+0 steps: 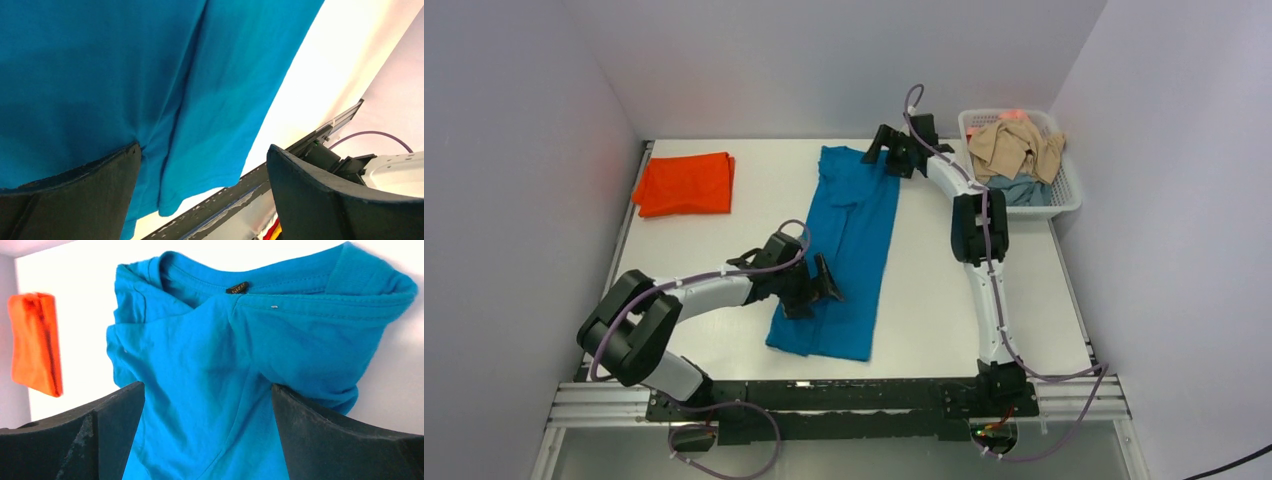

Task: Fold and stack the t-shirts
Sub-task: Rotate the tshirt 90 degrees

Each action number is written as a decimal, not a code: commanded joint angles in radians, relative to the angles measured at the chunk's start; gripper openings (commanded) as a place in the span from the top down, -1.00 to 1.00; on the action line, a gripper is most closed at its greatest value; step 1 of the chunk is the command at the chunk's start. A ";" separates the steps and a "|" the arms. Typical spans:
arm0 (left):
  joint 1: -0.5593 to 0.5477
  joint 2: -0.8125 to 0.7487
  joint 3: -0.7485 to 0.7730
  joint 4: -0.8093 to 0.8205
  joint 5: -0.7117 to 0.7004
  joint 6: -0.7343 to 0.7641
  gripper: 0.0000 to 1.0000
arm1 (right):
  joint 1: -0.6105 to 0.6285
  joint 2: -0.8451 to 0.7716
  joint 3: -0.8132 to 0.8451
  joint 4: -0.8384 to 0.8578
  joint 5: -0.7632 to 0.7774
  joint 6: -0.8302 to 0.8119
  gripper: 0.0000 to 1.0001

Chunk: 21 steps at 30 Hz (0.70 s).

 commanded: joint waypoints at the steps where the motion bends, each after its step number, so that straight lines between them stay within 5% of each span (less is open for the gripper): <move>1: -0.076 0.042 0.030 -0.012 -0.083 -0.142 -0.99 | 0.050 0.164 0.120 0.051 -0.069 0.069 -1.00; 9: -0.123 0.035 0.075 -0.011 -0.096 -0.141 -0.99 | 0.063 0.209 0.230 0.122 -0.031 0.134 -1.00; 13: -0.128 -0.044 0.151 -0.072 -0.147 -0.063 -0.99 | 0.069 0.092 0.235 0.090 -0.066 0.047 -1.00; 21: -0.130 -0.288 0.145 -0.329 -0.344 0.101 -0.99 | 0.101 -0.403 -0.293 0.079 0.002 -0.141 -1.00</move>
